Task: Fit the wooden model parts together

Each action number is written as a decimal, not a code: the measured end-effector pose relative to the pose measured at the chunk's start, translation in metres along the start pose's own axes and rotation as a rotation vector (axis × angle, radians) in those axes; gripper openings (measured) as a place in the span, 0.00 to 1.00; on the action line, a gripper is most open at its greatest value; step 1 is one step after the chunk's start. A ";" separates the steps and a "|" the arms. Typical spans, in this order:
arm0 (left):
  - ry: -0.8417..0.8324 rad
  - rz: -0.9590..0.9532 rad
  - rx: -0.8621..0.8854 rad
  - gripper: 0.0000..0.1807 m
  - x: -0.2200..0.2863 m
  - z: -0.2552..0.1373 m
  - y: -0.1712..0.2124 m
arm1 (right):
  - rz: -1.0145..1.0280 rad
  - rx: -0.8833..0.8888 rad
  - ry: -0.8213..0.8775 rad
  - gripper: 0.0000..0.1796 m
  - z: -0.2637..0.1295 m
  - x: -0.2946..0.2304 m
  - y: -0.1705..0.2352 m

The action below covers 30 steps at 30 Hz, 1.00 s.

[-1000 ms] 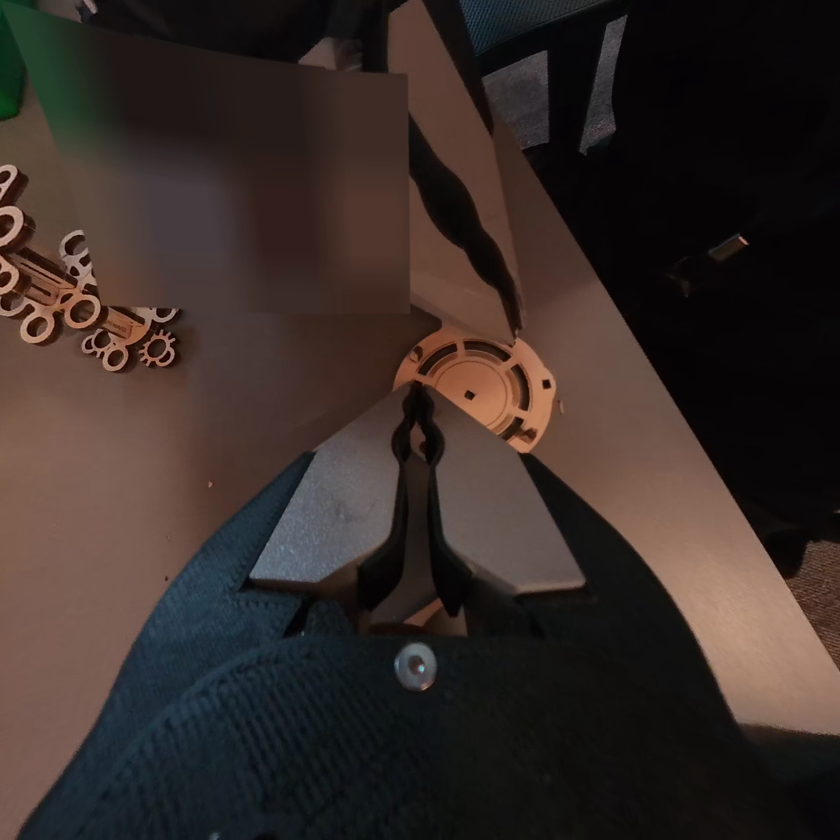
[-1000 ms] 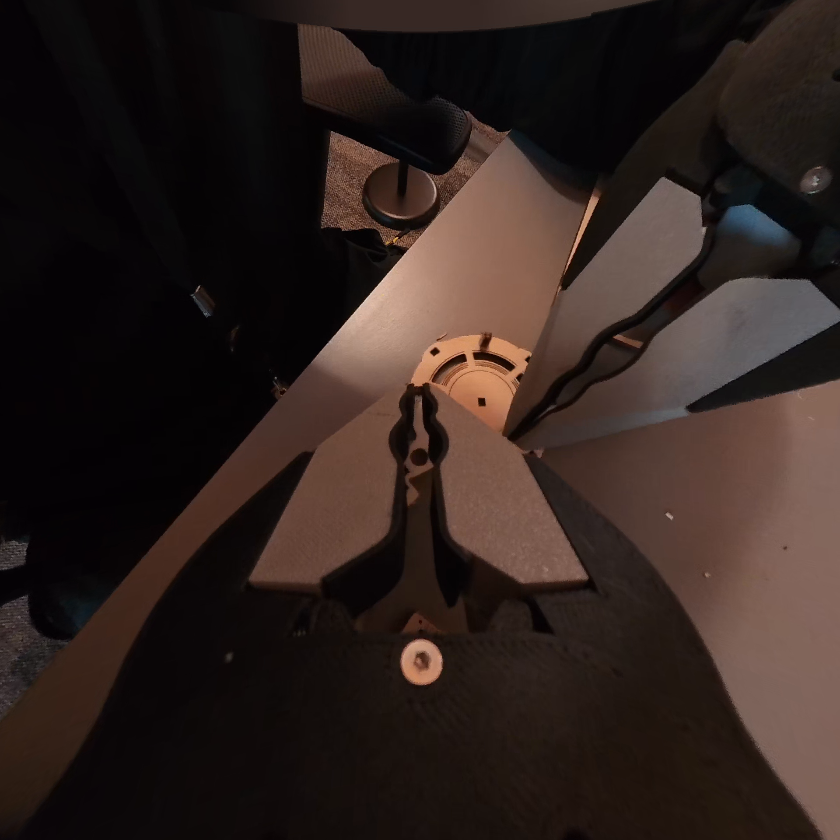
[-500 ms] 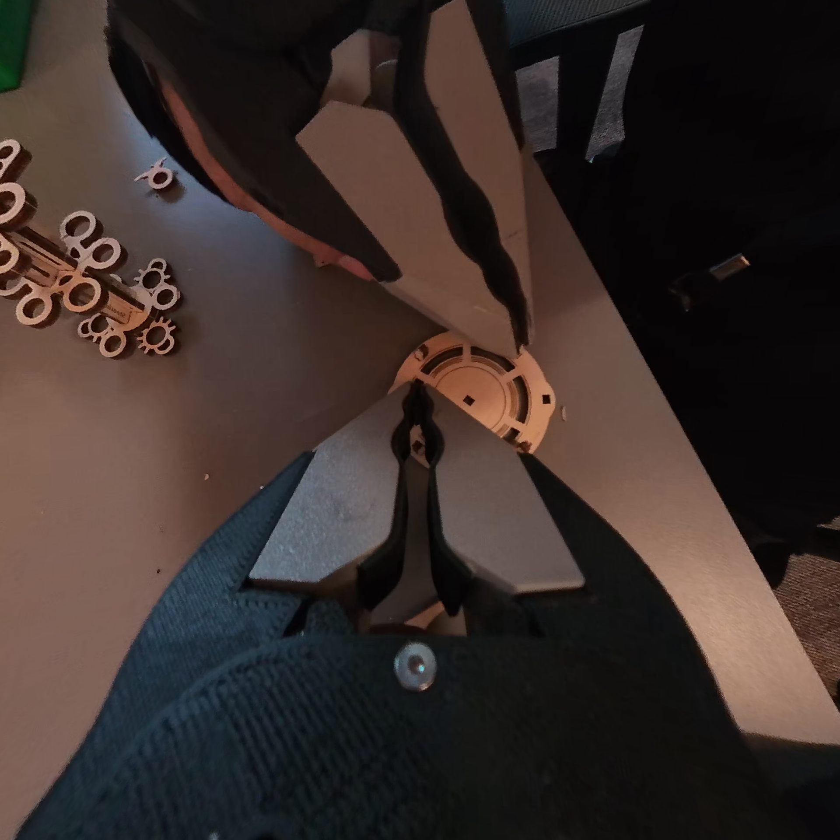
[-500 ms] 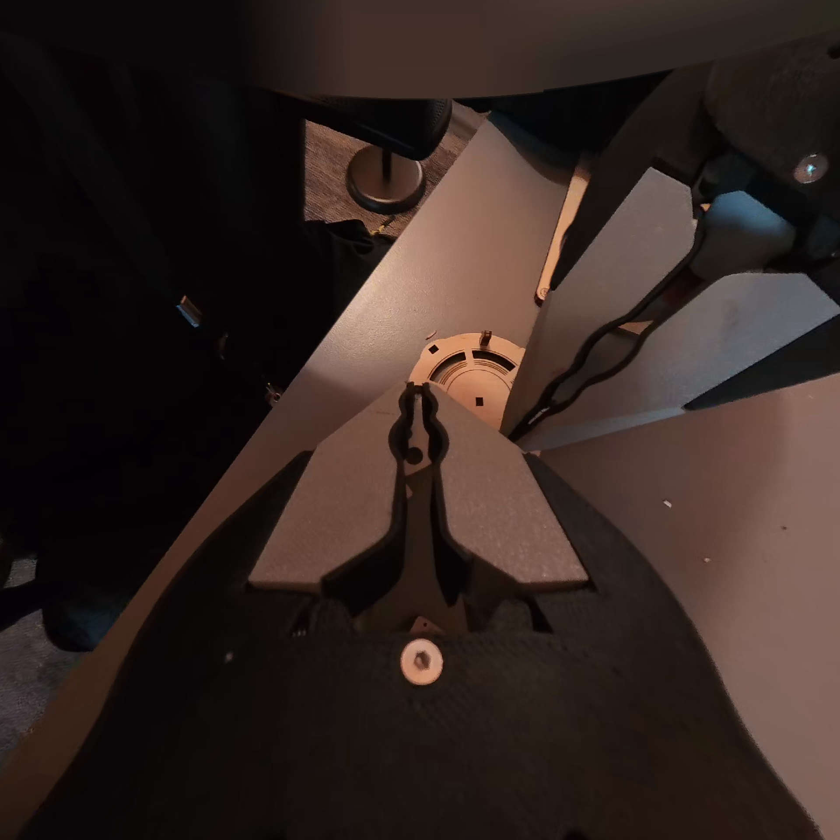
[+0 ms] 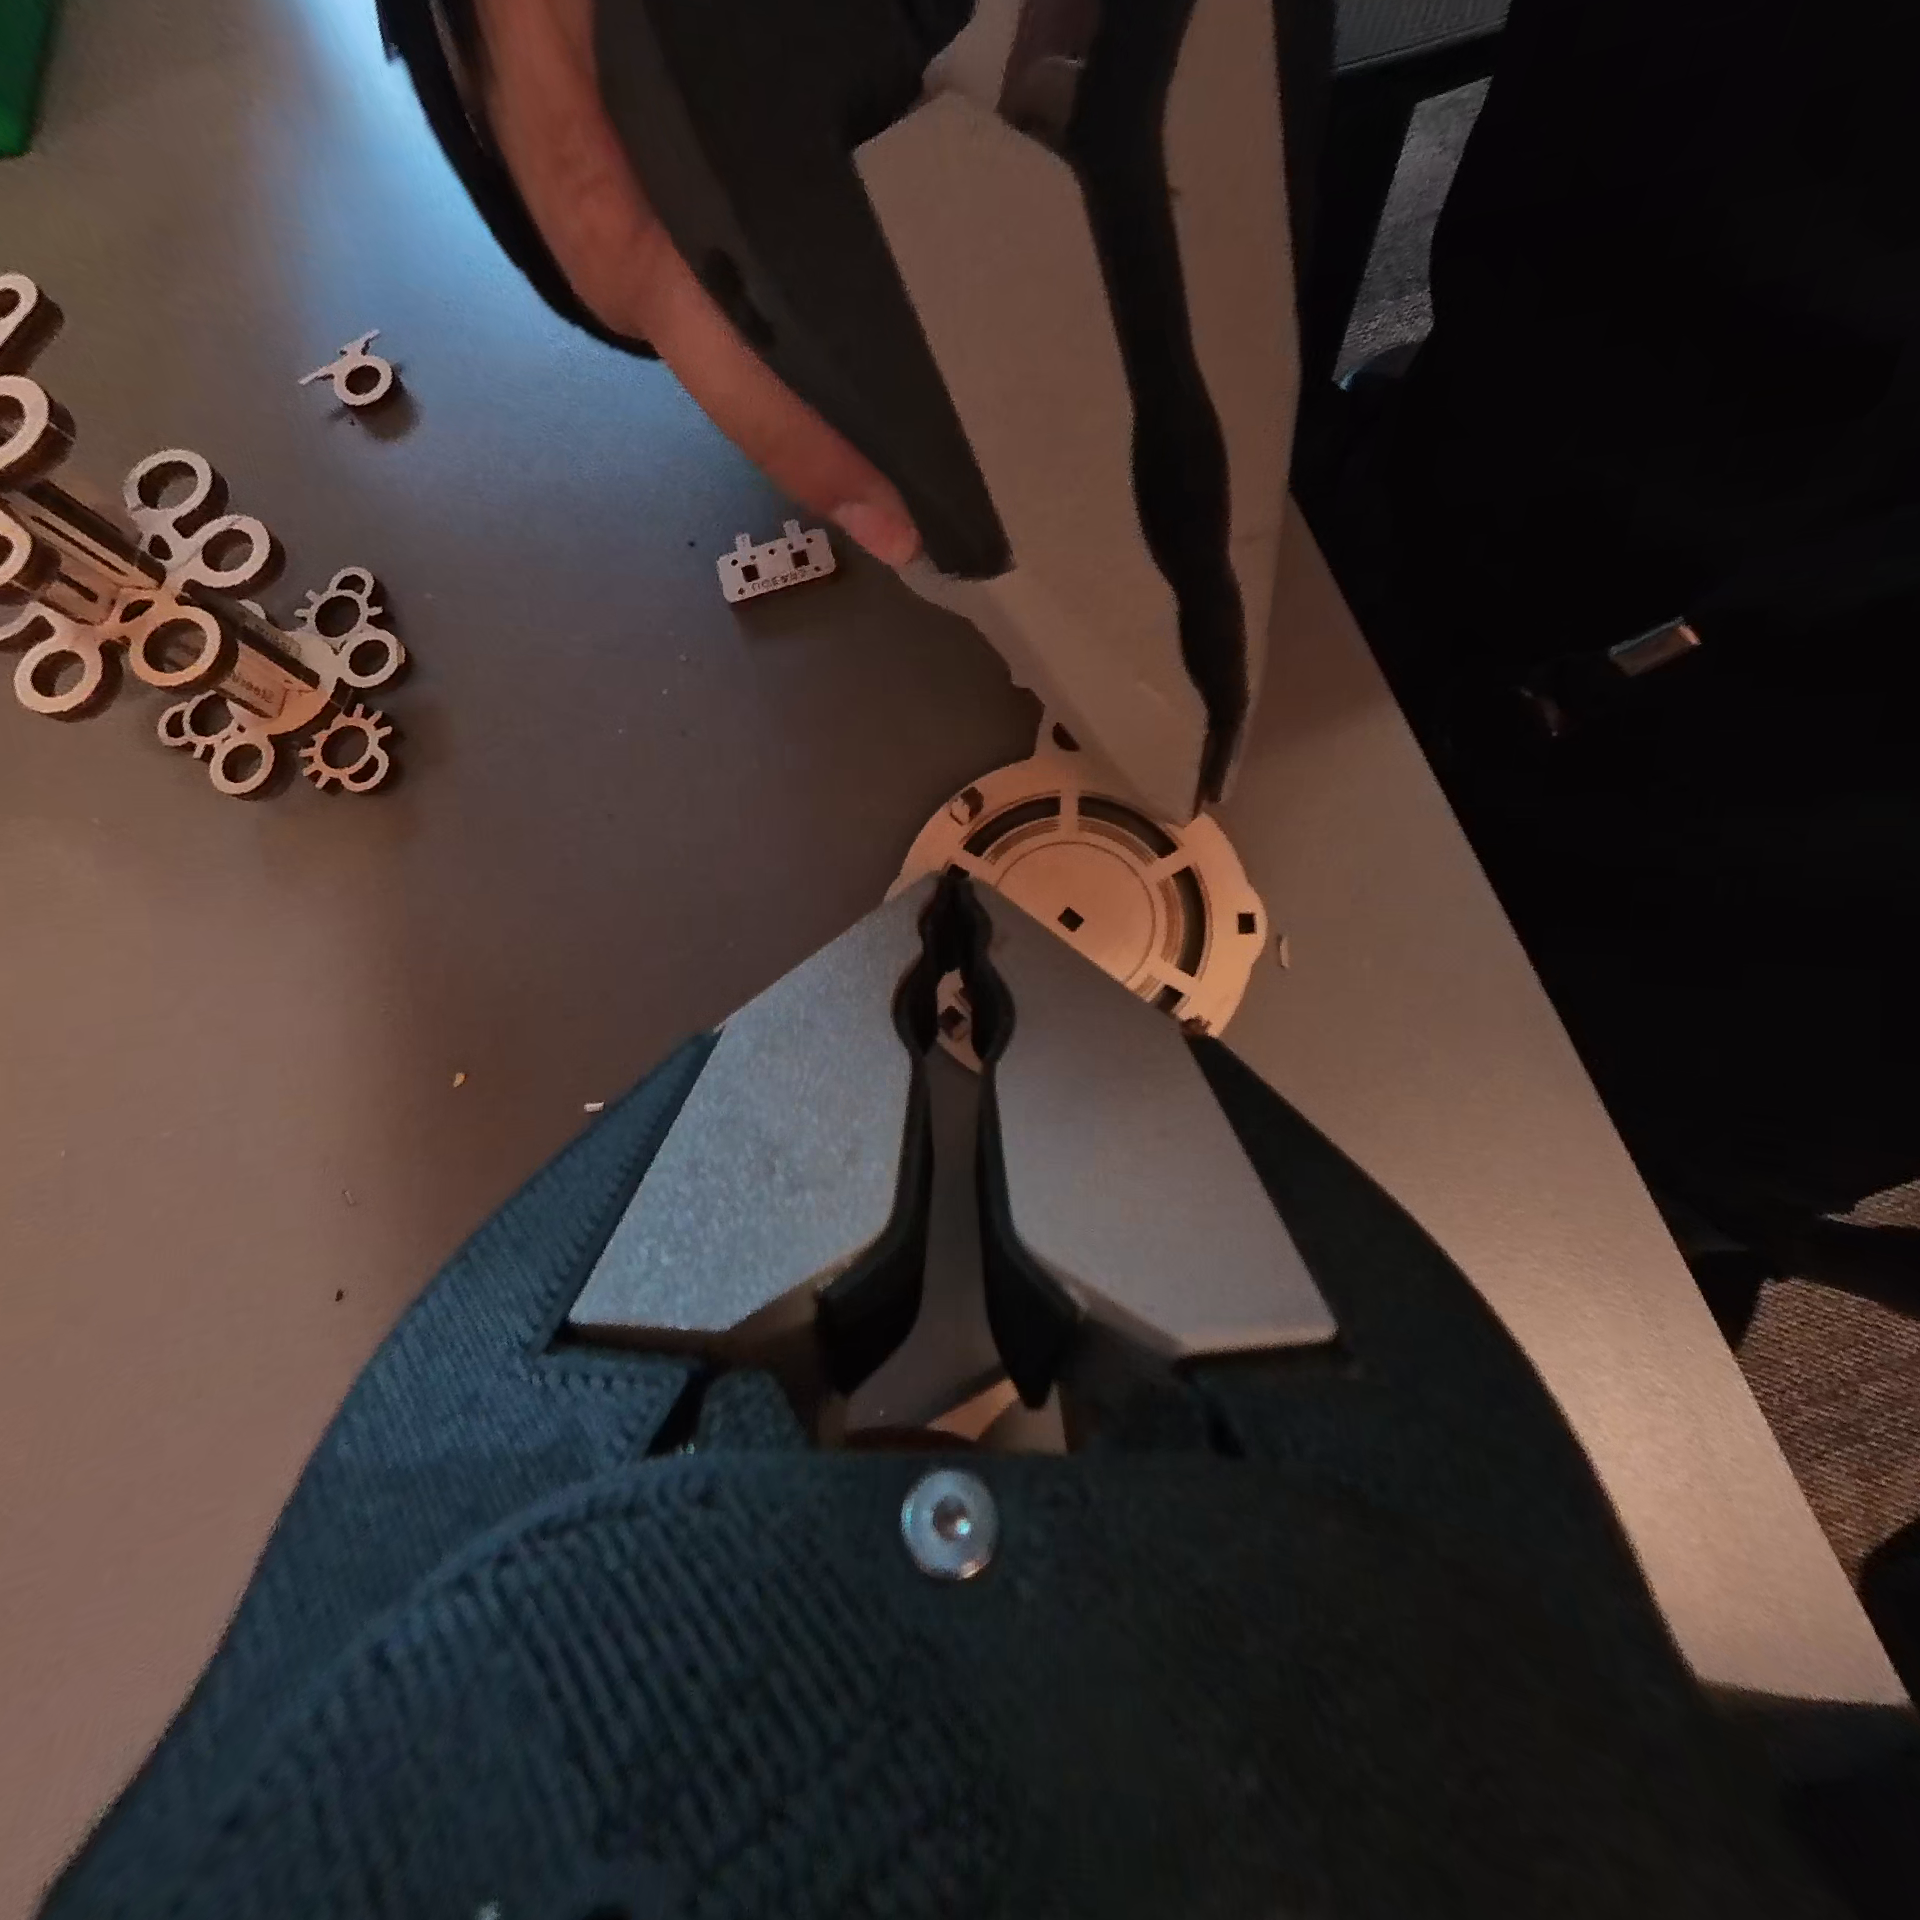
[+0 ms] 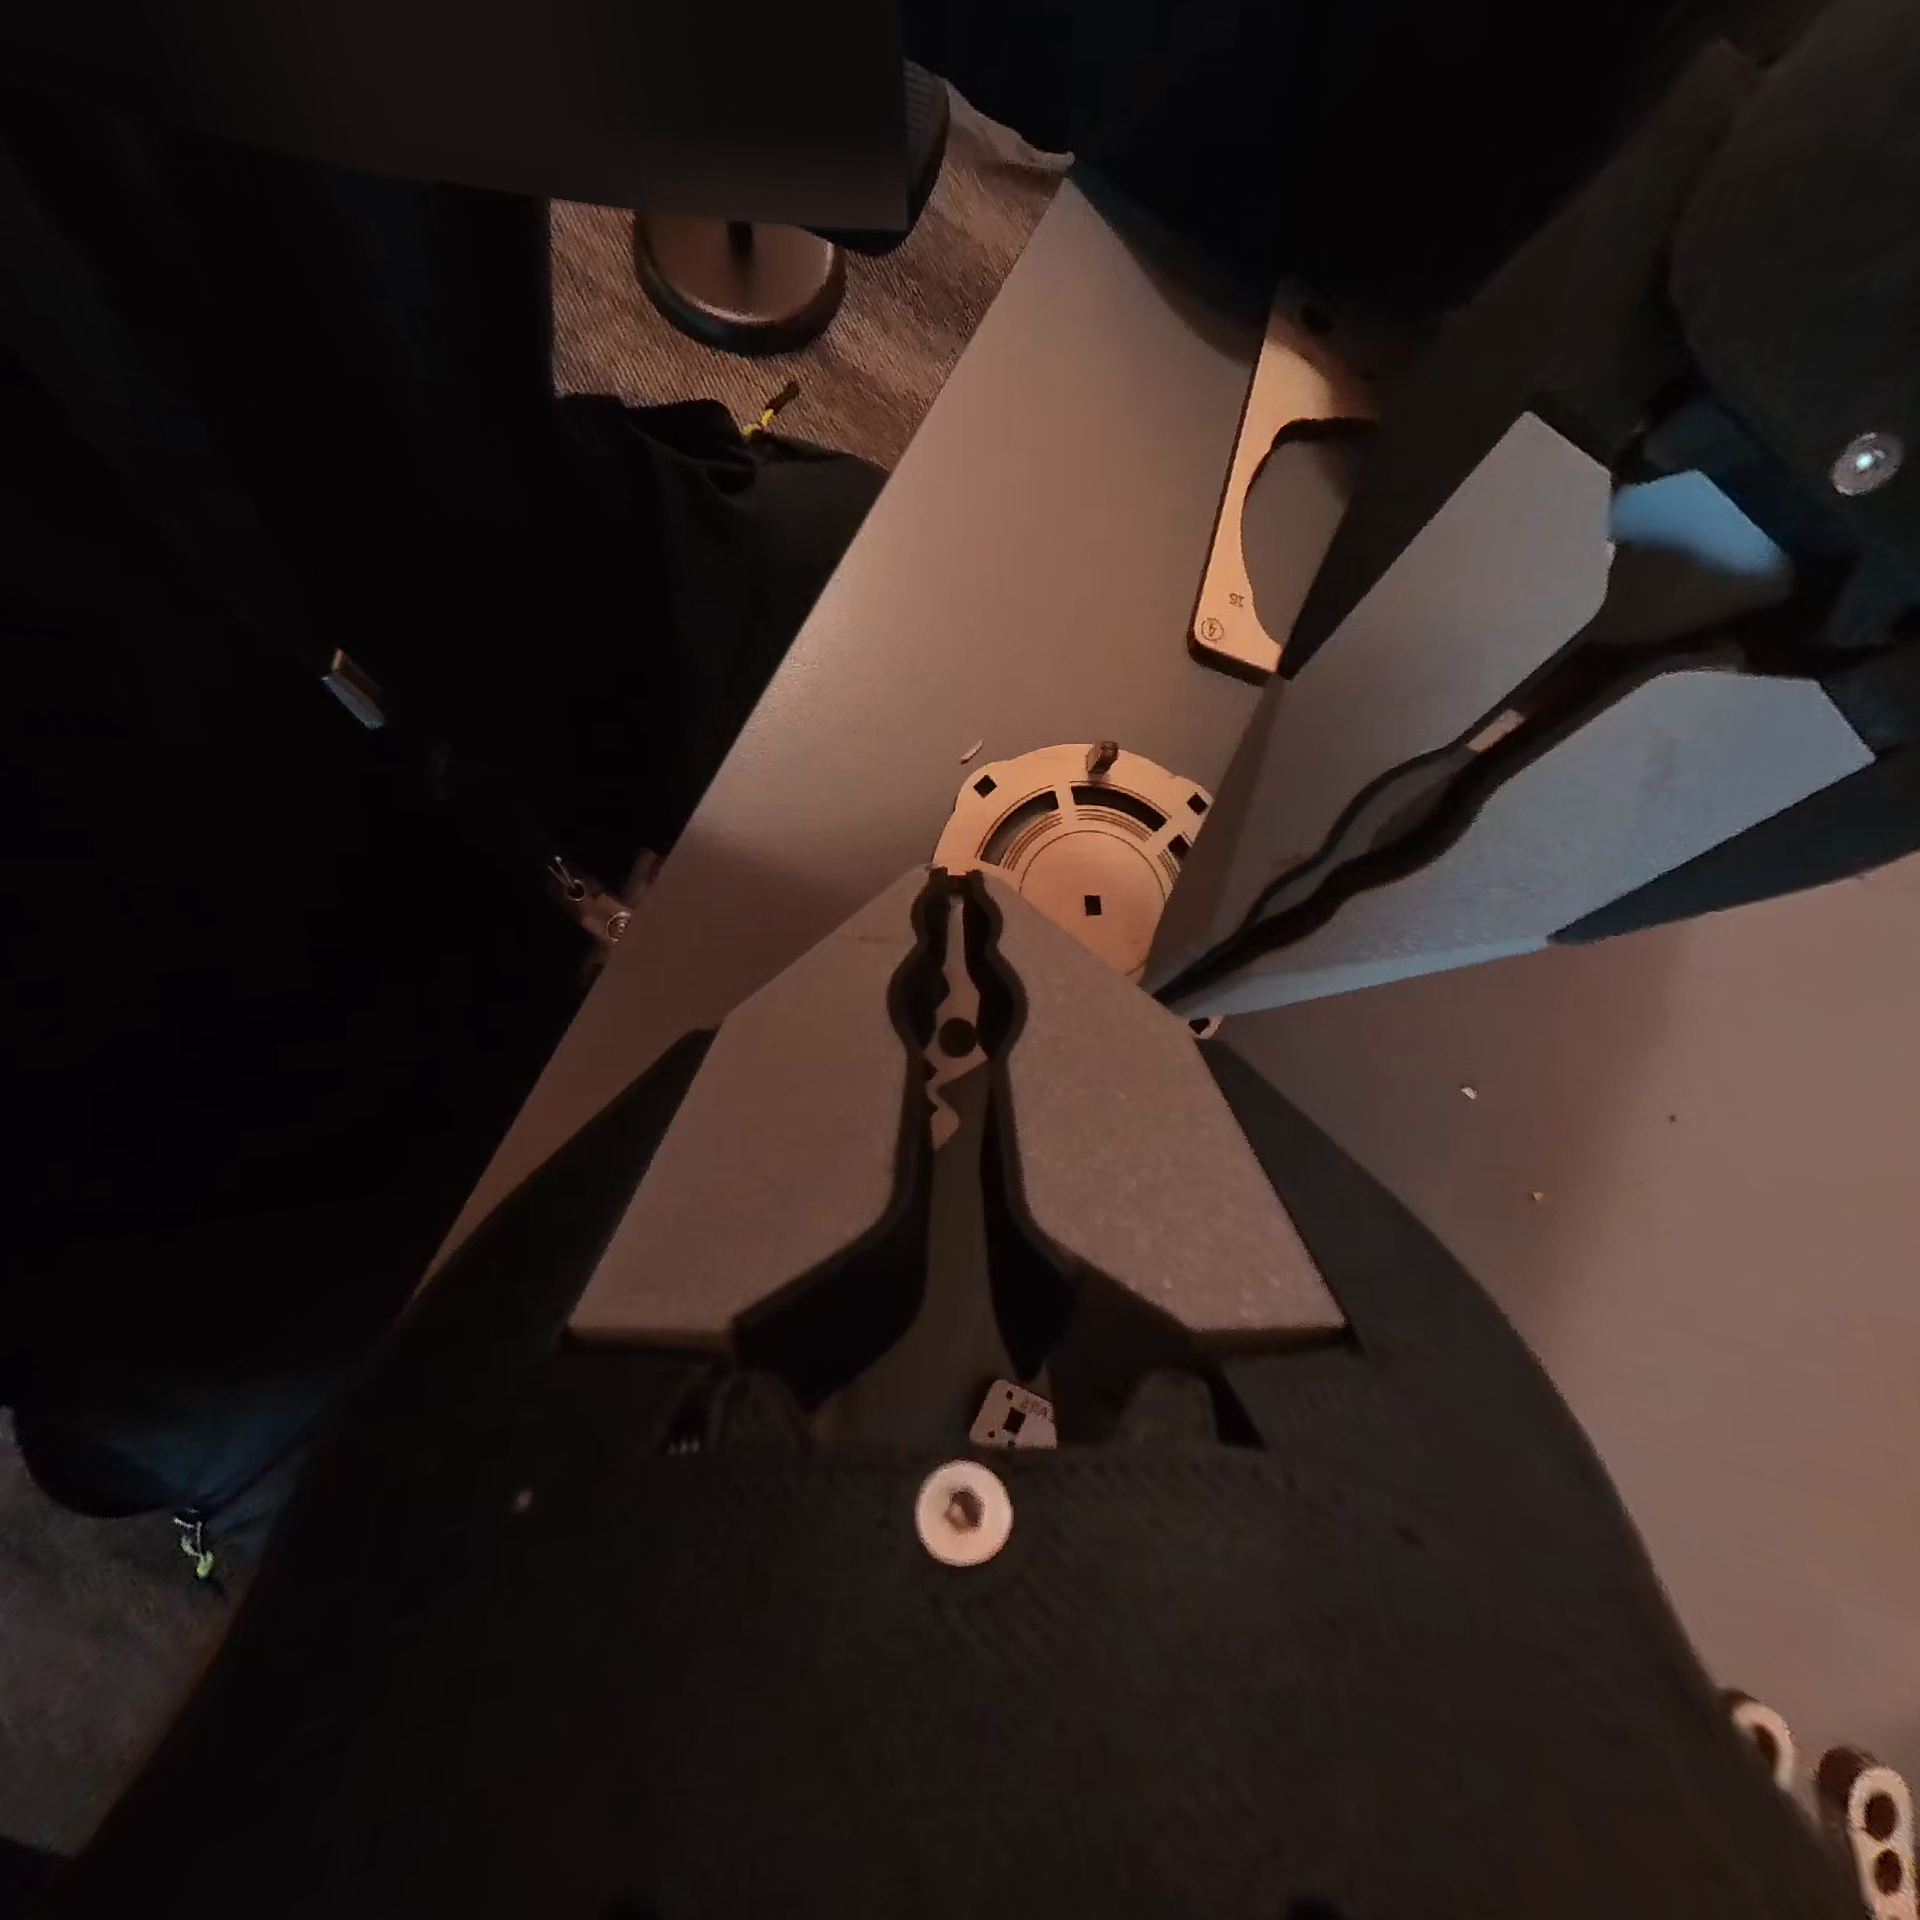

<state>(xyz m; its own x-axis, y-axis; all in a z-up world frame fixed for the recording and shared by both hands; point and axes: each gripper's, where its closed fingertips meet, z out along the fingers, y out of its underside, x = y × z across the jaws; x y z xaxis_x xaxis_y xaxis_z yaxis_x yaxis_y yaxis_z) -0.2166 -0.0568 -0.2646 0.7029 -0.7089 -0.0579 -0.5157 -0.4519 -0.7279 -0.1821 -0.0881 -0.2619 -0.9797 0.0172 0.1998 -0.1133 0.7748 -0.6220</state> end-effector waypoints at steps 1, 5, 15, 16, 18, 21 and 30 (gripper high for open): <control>0.003 -0.005 0.001 0.00 0.000 0.000 0.000 | -0.004 -0.012 0.002 0.00 0.000 0.000 0.000; 0.006 -0.013 0.000 0.00 0.000 0.000 0.000 | 0.027 -0.012 -0.016 0.00 0.001 0.000 0.000; -0.007 -0.006 -0.005 0.00 0.000 0.000 0.000 | 0.116 0.103 -0.064 0.00 0.000 0.000 0.001; -0.012 0.005 -0.005 0.00 0.000 0.000 0.000 | 0.124 0.113 -0.069 0.00 -0.001 0.000 0.001; -0.022 0.025 -0.010 0.00 0.000 0.000 0.000 | 0.126 0.121 -0.068 0.00 -0.001 0.000 0.000; -0.055 0.011 -0.023 0.10 -0.003 -0.005 -0.001 | 0.167 0.138 -0.079 0.00 -0.001 0.000 0.000; -0.398 -0.300 0.151 0.07 0.006 -0.053 -0.038 | 0.198 0.156 -0.060 0.00 -0.002 0.000 -0.001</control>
<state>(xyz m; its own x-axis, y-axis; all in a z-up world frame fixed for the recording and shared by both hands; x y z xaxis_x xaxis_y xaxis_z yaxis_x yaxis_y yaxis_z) -0.2188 -0.0725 -0.2016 0.9560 -0.2860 -0.0650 -0.2067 -0.4995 -0.8413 -0.1820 -0.0879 -0.2597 -0.9929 0.1173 0.0204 0.0617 0.6533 -0.7546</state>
